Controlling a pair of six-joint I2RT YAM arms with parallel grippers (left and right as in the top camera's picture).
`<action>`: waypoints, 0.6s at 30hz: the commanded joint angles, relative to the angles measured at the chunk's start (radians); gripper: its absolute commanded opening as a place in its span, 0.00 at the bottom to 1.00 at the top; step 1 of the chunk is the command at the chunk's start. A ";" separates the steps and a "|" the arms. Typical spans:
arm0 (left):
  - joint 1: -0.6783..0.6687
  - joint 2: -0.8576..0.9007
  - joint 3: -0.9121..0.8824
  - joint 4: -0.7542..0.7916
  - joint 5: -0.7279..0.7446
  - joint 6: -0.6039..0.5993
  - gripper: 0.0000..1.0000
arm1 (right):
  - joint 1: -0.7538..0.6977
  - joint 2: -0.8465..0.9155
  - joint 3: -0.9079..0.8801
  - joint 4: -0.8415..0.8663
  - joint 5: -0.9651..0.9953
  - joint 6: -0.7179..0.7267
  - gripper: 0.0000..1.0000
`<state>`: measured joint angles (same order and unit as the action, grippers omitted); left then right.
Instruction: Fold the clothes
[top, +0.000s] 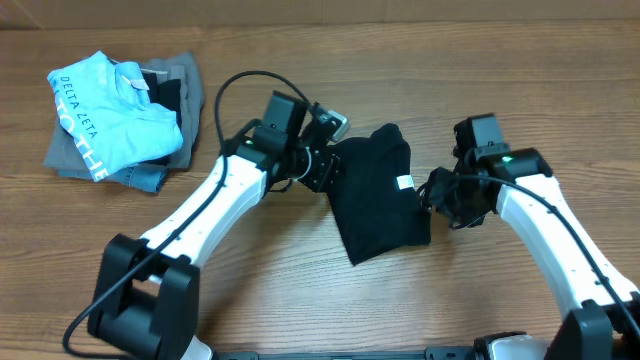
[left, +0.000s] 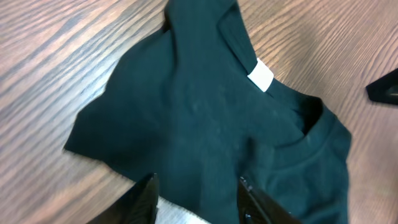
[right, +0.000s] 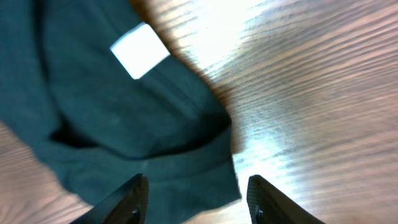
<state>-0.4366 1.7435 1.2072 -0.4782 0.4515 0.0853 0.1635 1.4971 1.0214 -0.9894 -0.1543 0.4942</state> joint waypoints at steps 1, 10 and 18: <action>-0.005 0.099 0.015 0.047 -0.025 0.061 0.38 | -0.002 0.017 -0.096 0.069 -0.011 0.011 0.55; 0.016 0.248 0.015 0.058 -0.234 -0.051 0.15 | -0.002 0.018 -0.216 0.254 -0.023 0.011 0.23; 0.105 0.141 0.035 -0.010 -0.278 -0.100 0.47 | -0.002 0.018 -0.214 0.360 -0.030 -0.010 0.08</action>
<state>-0.3813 1.9549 1.2194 -0.4568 0.2459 0.0154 0.1635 1.5143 0.8082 -0.6384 -0.1795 0.5018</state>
